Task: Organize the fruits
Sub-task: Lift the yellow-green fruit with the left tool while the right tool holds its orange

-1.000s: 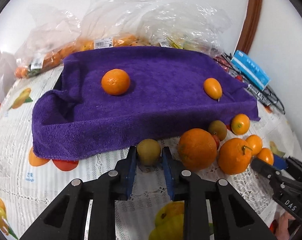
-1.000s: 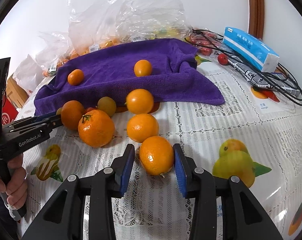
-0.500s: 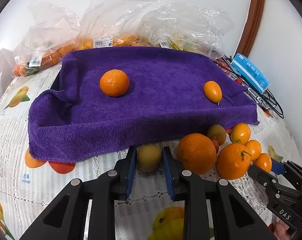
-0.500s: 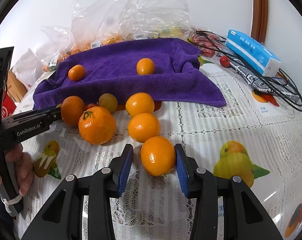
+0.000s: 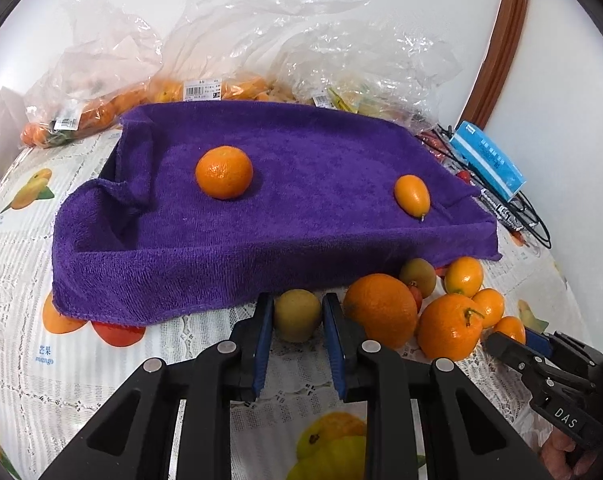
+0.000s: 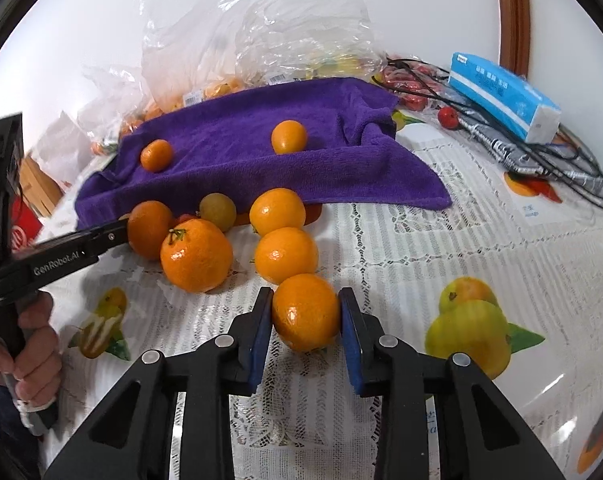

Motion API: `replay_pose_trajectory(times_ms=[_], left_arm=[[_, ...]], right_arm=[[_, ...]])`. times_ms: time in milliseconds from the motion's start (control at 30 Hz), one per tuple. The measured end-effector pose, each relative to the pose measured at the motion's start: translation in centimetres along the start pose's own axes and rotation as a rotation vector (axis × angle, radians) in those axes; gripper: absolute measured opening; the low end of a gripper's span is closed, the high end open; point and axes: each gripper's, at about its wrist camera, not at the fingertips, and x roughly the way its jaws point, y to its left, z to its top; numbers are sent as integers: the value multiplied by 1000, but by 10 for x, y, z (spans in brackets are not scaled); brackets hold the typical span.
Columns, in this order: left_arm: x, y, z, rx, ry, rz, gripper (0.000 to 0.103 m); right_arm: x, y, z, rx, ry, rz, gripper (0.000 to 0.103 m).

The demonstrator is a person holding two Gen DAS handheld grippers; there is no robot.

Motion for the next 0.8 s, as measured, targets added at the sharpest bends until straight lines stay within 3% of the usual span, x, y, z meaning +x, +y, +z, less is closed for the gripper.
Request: replay_pose_trajectory(times_ms=[433,800], left_arm=[[-12,5,0,-39,-65,-42,24],[-22,2,-2,-39,-109,-70,24]], right_arm=[[-11,0,-2,-3,-52,73,33],[-14,-3,-2,15,-70,78,33]])
